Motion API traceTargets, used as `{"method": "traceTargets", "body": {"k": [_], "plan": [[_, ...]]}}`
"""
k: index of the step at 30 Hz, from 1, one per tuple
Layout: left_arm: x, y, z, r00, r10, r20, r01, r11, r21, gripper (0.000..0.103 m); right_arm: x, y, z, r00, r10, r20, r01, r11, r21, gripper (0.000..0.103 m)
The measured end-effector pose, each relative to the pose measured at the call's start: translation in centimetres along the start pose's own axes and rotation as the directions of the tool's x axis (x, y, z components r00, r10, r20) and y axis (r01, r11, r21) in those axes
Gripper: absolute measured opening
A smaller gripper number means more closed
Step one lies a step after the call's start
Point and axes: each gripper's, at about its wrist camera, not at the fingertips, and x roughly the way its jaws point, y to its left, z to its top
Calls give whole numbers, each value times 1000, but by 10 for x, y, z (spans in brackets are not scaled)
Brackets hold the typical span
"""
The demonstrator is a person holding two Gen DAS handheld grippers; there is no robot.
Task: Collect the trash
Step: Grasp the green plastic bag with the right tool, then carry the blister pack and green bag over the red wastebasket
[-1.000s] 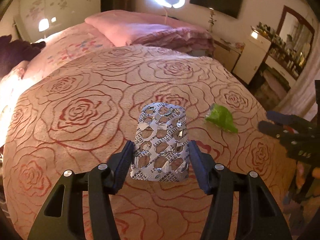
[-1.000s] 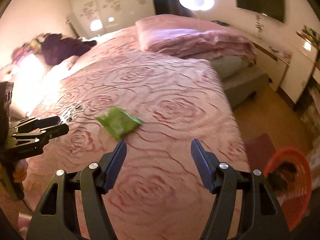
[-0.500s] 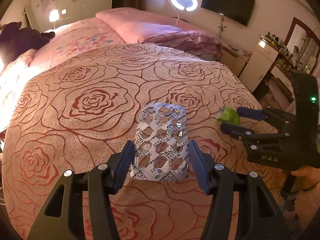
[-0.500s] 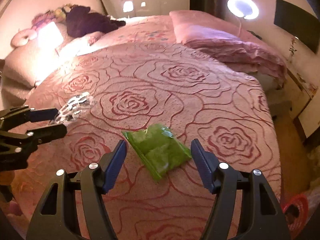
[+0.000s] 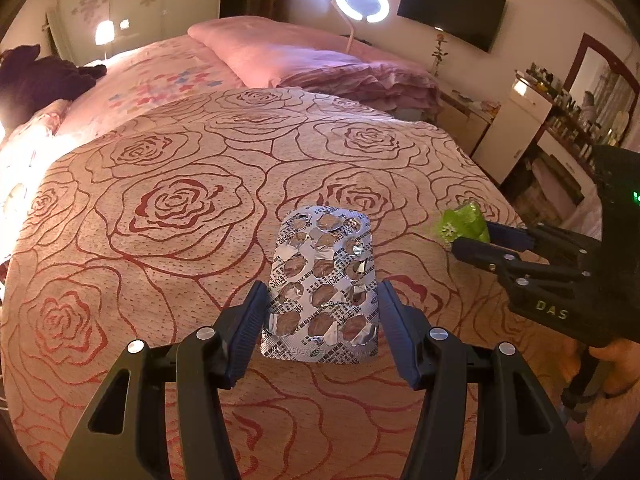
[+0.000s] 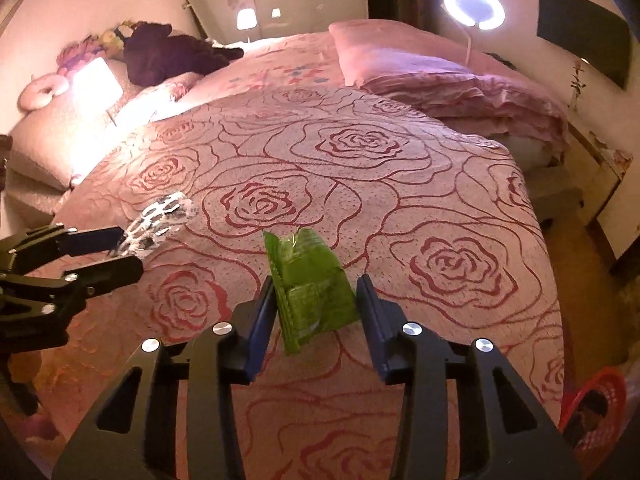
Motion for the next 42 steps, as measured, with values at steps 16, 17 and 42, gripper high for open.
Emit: {"method": "traceTargets", "body": {"k": [16, 17, 42], "plan": [[0, -72, 12, 999, -46, 15, 44, 994, 102, 54, -72, -44, -29, 983, -151, 104, 132, 976, 173, 40], [0, -75, 12, 999, -49, 13, 47, 993, 108, 54, -76, -48, -32, 981, -161, 108, 140, 973, 185, 40], [16, -216, 26, 986, -163, -16, 159, 927, 341, 54, -159, -145, -99, 927, -349, 141, 259, 864, 432, 40]]}}
